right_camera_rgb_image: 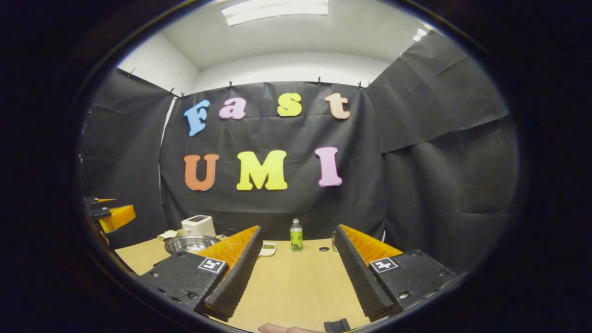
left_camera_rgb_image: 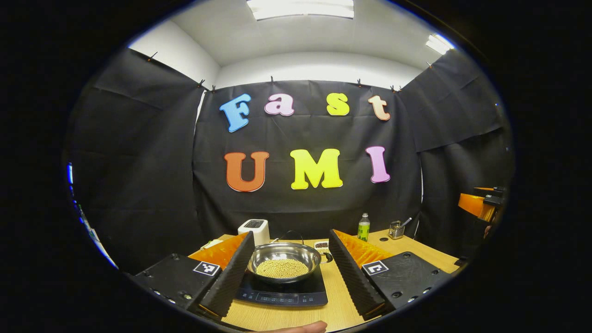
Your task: First push the handle of the pot to place it horizontally, then grasp the pot with both hands and set it on the induction cooktop.
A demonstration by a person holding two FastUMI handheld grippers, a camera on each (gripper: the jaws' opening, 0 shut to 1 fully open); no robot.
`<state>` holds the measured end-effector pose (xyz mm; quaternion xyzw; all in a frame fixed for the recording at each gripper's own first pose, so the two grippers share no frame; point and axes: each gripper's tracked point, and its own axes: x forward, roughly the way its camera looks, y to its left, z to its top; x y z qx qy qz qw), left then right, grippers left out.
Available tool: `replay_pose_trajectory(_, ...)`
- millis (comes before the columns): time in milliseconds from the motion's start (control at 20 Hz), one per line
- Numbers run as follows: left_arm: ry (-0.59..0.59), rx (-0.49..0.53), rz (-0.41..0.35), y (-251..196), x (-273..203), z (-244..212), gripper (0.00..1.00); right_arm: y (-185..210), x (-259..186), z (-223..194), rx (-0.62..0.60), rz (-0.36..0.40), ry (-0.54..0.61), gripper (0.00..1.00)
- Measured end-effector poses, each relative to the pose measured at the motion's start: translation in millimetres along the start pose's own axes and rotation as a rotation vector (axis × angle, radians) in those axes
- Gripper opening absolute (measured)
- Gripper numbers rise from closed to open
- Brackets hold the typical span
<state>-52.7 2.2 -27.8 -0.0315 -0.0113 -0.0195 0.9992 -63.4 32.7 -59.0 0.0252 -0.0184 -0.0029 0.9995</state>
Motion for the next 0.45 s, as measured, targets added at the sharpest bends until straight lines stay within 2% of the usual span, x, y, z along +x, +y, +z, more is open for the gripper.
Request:
replay_pose_trajectory(250,0.012,-0.001,0.006,0.6,2.5,-4.7,0.96,-0.9,-3.3,-3.4,0.001,0.005,-0.001,0.96)
replay_pose_trajectory(300,0.016,0.001,0.003,-0.1,3.3,-5.7,0.95,-1.0,-4.8,-3.8,0.001,0.007,-0.003,0.99)
replay_pose_trajectory(400,0.016,0.004,0.01,0.8,3.6,-6.2,0.96,-1.2,-6.0,-5.0,0.004,0.011,-0.005,0.96)
replay_pose_trajectory(450,0.012,0.002,0.017,1.3,3.4,-5.6,0.87,-1.6,-6.3,-6.0,0.006,0.013,-0.005,0.96)
